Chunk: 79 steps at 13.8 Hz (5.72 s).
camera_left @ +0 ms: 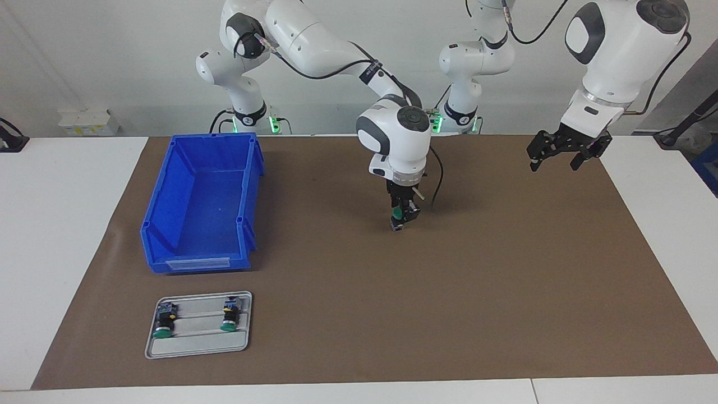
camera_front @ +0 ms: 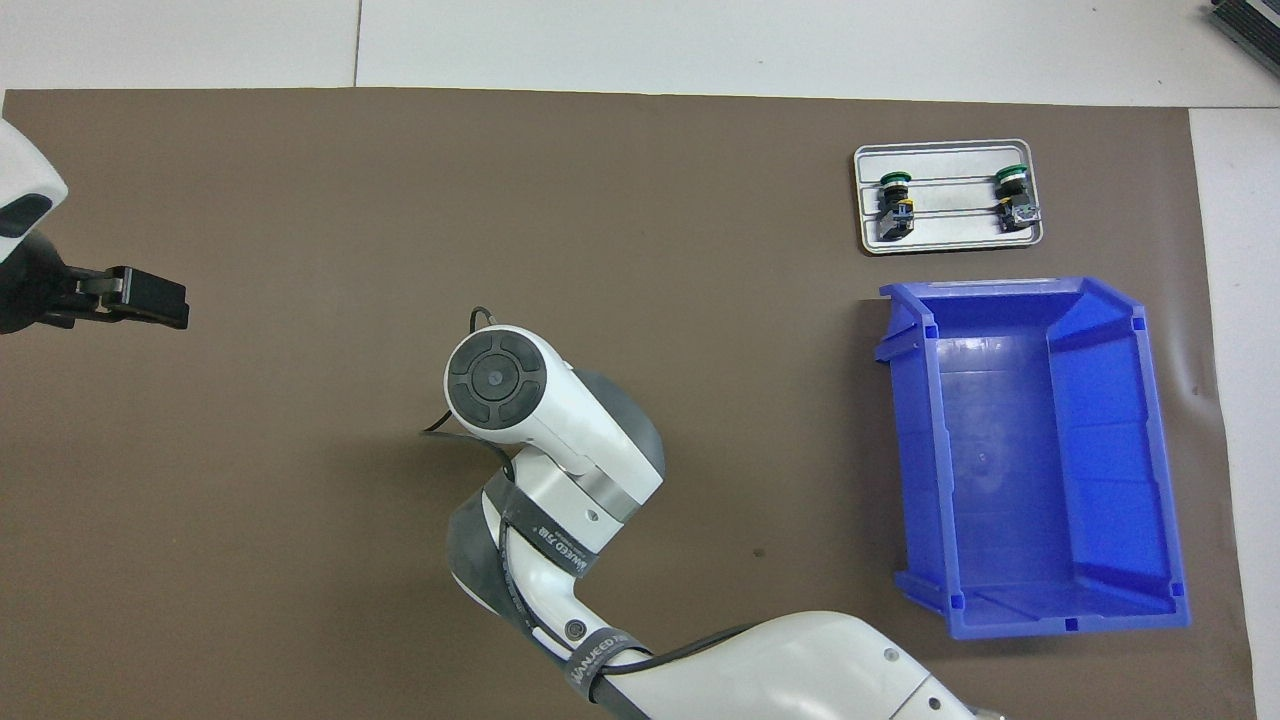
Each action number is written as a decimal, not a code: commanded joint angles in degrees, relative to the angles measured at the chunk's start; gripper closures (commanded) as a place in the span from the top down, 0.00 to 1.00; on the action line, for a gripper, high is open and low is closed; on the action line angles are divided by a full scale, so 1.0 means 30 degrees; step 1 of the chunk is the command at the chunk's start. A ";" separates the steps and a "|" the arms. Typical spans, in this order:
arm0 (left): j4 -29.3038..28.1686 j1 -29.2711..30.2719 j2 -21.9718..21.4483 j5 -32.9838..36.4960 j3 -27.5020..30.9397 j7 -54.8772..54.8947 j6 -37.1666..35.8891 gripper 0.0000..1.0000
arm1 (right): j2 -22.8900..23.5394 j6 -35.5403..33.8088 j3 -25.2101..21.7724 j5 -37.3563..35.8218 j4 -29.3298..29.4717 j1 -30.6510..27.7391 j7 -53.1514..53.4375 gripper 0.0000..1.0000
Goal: Place and press button with both arms
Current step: 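Grasp and lift the green button with the right gripper, then carry the held button with the right gripper over the blue bin, then lower the button into the blue bin and open the right gripper, then withdraw the right gripper up out of the blue bin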
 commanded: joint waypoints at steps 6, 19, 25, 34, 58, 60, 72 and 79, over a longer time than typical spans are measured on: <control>-0.0597 0.0095 -0.0549 0.0137 -0.0050 -0.0488 0.0126 1.00 | 0.0048 0.0228 -0.0015 -0.0754 -0.0213 -0.0061 0.0517 0.44; -0.0597 0.0124 -0.0549 0.0137 -0.0050 -0.0488 0.0126 1.00 | -0.4313 -0.3577 -0.0045 -0.0344 -0.1586 -0.3368 -0.6767 0.00; -0.0597 0.0124 -0.0549 0.0137 -0.0050 -0.0488 0.0126 1.00 | -0.6659 -0.6096 -0.0045 -0.0344 -0.2732 -0.6181 -1.4850 0.00; -0.0597 0.0095 -0.0549 0.0137 -0.0050 -0.0488 0.0126 1.00 | -0.9268 -0.6101 -0.0045 -0.0344 -0.5219 -1.1511 -2.7095 0.00; -0.0597 0.0095 -0.0549 0.0137 -0.0050 -0.0488 0.0126 1.00 | -0.8243 0.4708 -0.0074 0.0330 -1.2752 -1.5589 -3.9679 0.00; -0.0597 0.0124 -0.0549 0.0137 -0.0050 -0.0488 0.0126 1.00 | -0.8243 0.5614 -0.0074 0.0330 -1.3277 -1.5618 -3.9561 0.00; -0.0597 0.0124 -0.0549 0.0137 -0.0050 -0.0488 0.0126 1.00 | -1.1167 0.3689 -0.0074 0.0301 -1.2957 -1.5472 -3.6167 0.97; -0.0597 0.0124 -0.0549 0.0137 -0.0050 -0.0488 0.0126 1.00 | -1.2171 -0.3072 -0.0074 0.0594 -0.7432 -1.5296 -3.5137 0.97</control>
